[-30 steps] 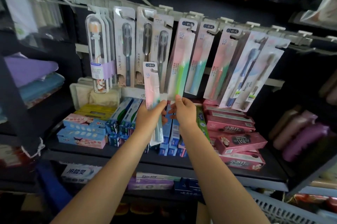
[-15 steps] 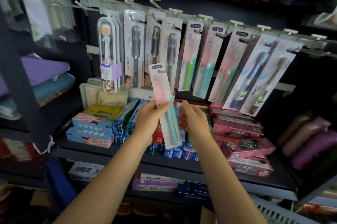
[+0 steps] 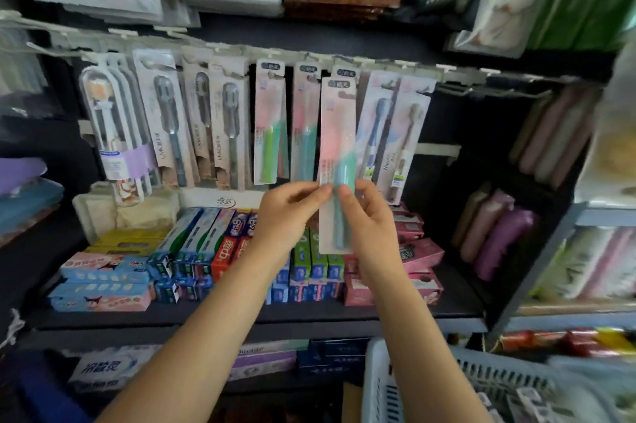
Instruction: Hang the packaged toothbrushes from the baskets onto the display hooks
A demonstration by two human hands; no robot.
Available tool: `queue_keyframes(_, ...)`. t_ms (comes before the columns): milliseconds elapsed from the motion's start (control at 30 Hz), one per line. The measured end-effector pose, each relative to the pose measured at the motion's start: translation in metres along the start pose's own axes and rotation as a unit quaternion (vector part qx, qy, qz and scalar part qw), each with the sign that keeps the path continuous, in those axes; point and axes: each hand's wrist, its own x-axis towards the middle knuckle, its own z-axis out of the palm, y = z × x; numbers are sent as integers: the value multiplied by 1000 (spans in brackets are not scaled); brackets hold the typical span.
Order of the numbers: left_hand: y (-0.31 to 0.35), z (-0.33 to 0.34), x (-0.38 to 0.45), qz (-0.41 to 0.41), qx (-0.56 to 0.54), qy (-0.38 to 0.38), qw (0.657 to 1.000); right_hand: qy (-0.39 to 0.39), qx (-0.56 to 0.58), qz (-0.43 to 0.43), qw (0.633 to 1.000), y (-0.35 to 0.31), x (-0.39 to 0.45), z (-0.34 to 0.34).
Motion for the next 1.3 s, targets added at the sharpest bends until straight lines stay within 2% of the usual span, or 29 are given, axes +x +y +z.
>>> queue_keyframes(167,16,21,6,3,-25,31,999,17,-7,-11,1000,-17,1,-13)
queue_keyframes(667,42,36,0,25,-44,61,997,56,-3,-23,998,-48,2,-14)
queue_keyframes(933,49,41,5,31,-59,76,995,59,6,3,998,-59,11,-18)
queue_keyframes(1100,32,41,14,11,-32,64,997,60,-14,29,998,-40,21,-14)
queue_keyframes(1300,-18,41,13,-36,26,83,996,67,-38,88,993,27,16,-15)
